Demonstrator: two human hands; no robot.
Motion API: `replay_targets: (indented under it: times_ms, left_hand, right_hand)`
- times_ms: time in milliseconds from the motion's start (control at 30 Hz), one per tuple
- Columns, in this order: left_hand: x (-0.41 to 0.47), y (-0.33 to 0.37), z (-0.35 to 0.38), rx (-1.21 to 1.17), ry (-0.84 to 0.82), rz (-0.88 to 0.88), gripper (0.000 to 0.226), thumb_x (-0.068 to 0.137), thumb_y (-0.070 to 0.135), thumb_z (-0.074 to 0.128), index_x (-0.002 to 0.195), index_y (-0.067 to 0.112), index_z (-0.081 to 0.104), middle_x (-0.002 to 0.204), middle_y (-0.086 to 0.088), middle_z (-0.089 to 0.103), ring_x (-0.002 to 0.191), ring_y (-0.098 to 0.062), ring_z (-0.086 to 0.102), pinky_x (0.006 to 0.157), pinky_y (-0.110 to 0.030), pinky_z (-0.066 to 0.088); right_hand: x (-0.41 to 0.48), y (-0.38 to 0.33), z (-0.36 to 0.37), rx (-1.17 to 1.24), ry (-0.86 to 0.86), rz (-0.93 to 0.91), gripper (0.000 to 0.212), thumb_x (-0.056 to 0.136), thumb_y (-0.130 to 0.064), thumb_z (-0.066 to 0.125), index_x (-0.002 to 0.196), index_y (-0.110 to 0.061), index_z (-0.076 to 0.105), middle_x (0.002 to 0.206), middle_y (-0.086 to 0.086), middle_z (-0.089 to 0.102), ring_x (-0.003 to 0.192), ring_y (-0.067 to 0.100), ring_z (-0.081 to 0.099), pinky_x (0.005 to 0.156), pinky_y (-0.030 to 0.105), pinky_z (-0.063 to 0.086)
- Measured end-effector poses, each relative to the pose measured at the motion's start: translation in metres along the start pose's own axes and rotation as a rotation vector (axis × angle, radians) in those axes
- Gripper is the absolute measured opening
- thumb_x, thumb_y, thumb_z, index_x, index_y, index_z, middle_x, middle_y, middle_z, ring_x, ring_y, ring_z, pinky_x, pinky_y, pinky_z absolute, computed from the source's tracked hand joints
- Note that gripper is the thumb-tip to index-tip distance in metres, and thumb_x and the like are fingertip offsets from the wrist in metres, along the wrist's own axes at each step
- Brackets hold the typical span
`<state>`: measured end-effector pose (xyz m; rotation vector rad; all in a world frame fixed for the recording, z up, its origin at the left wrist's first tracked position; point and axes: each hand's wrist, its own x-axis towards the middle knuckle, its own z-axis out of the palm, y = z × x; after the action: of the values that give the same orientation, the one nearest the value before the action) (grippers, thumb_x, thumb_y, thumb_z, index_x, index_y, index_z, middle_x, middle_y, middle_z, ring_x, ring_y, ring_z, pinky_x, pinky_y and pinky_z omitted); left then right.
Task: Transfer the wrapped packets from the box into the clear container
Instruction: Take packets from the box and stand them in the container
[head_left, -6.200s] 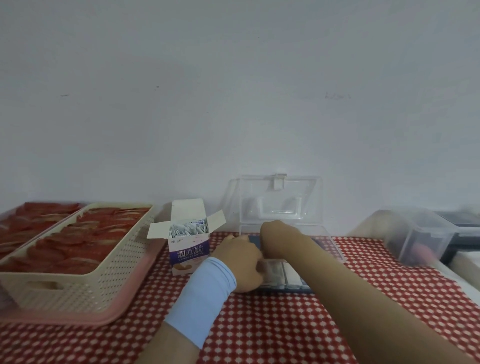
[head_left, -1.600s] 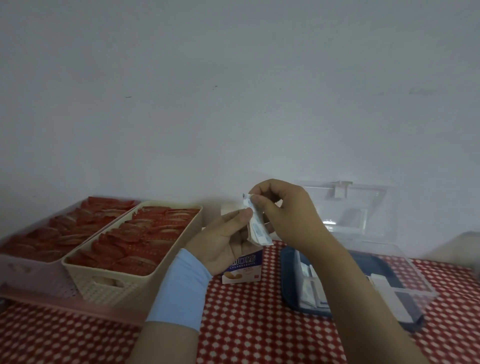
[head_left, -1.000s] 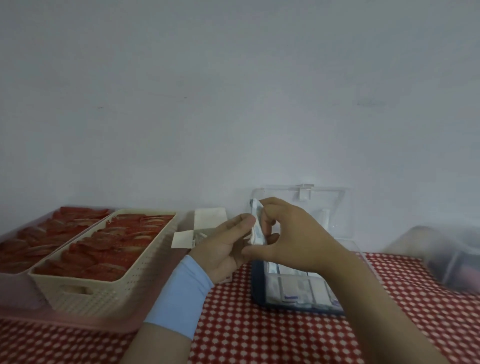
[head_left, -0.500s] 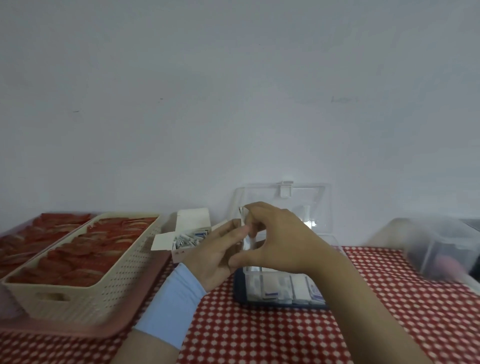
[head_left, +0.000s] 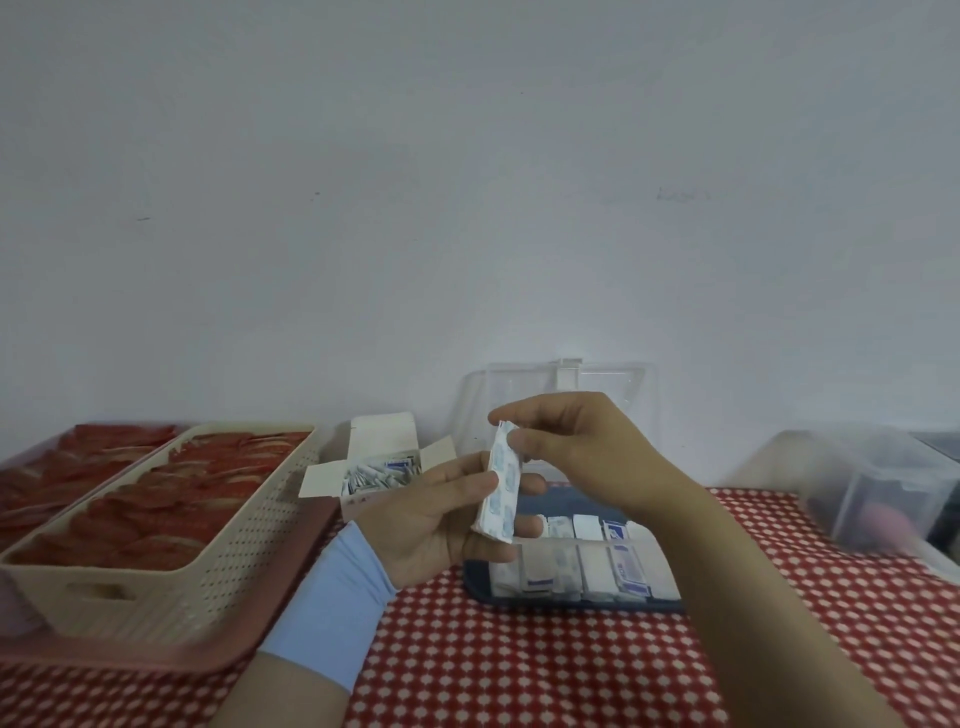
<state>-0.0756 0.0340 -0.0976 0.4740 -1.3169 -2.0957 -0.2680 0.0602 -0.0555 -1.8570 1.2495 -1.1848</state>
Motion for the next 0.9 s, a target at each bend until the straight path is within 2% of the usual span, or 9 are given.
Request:
replay_targets:
  times_ms: [133,233,300,367,467,567,667,767,900]
  left_hand:
    - [-0.001,0.002,0.001,0.027,0.064,-0.003,0.040,0.082,0.014,0.072,0.120,0.007,0.062,0.109,-0.016,0.072,0.080,-0.031,0.073,0.061,-0.041,0.062]
    - [0.000,0.002,-0.001,-0.022,0.011,0.017,0.049,0.069,0.017,0.089,0.114,0.008,0.071,0.110,-0.017,0.070,0.079,-0.032,0.072,0.074,-0.050,0.060]
    - [0.000,0.002,-0.006,-0.010,-0.025,0.034,0.056,0.065,0.022,0.092,0.115,0.008,0.070,0.108,-0.016,0.070,0.077,-0.031,0.071,0.073,-0.048,0.061]
    - [-0.001,0.002,-0.006,0.023,-0.034,0.029,0.057,0.068,0.025,0.090,0.117,0.008,0.068,0.108,-0.015,0.070,0.076,-0.029,0.071,0.068,-0.043,0.062]
    - [-0.002,0.004,-0.001,0.056,0.022,0.000,0.044,0.086,0.018,0.073,0.124,0.004,0.059,0.110,-0.015,0.071,0.081,-0.030,0.072,0.072,-0.044,0.062]
    - [0.000,0.011,0.007,0.414,0.172,0.005,0.029,0.095,0.012,0.060,0.123,0.003,0.058,0.112,-0.013,0.073,0.098,-0.034,0.072,0.089,-0.048,0.058]
    - [0.003,0.018,0.015,1.057,0.419,0.146,0.010,0.085,0.021,0.073,0.094,0.019,0.071,0.087,0.002,0.077,0.084,-0.016,0.073,0.086,-0.039,0.059]
    - [0.006,0.014,0.025,1.115,0.519,0.251,0.006,0.080,0.025,0.076,0.082,0.023,0.072,0.073,0.005,0.074,0.067,-0.005,0.068,0.070,-0.024,0.055]
    - [0.019,0.002,0.032,1.057,0.569,0.277,0.007,0.081,0.024,0.077,0.083,0.020,0.072,0.073,0.002,0.074,0.069,-0.013,0.069,0.070,-0.030,0.057]
  right_hand:
    - [0.001,-0.002,0.006,-0.070,0.036,-0.052,0.023,0.096,-0.010,0.064,0.113,-0.019,0.076,0.098,-0.009,0.077,0.087,0.007,0.071,0.085,0.024,0.058]
    - [0.002,-0.001,0.008,-0.041,0.071,-0.045,0.025,0.094,-0.012,0.067,0.116,-0.022,0.074,0.096,-0.005,0.076,0.085,0.008,0.071,0.084,0.024,0.058]
    - [0.000,-0.003,0.007,0.014,0.034,-0.002,0.024,0.093,-0.013,0.068,0.116,-0.020,0.074,0.100,-0.004,0.076,0.091,0.006,0.072,0.084,0.018,0.056]
    - [-0.002,-0.005,0.005,0.021,-0.029,0.020,0.015,0.093,-0.012,0.068,0.105,-0.017,0.076,0.101,-0.006,0.077,0.096,0.005,0.072,0.084,0.015,0.055]
    - [-0.005,-0.008,-0.001,-0.006,-0.063,0.008,0.011,0.093,-0.009,0.068,0.089,-0.013,0.077,0.089,0.001,0.078,0.087,0.011,0.073,0.084,0.024,0.058]
    - [-0.005,-0.006,-0.006,-0.079,-0.023,0.006,0.015,0.092,-0.008,0.068,0.083,-0.017,0.077,0.081,0.004,0.076,0.079,0.018,0.071,0.082,0.032,0.058]
    - [-0.007,-0.003,-0.008,-0.121,0.014,0.016,0.017,0.091,-0.009,0.070,0.079,-0.020,0.076,0.077,0.006,0.074,0.072,0.015,0.068,0.083,0.039,0.058]
    - [-0.007,-0.002,-0.012,-0.143,0.022,0.035,0.012,0.092,-0.010,0.069,0.085,-0.016,0.075,0.081,0.005,0.076,0.076,0.016,0.071,0.083,0.040,0.059]
    - [-0.003,-0.005,-0.028,-0.212,-0.031,0.117,0.008,0.093,-0.010,0.069,0.090,-0.013,0.074,0.071,-0.002,0.075,0.064,0.008,0.070,0.064,0.023,0.059]
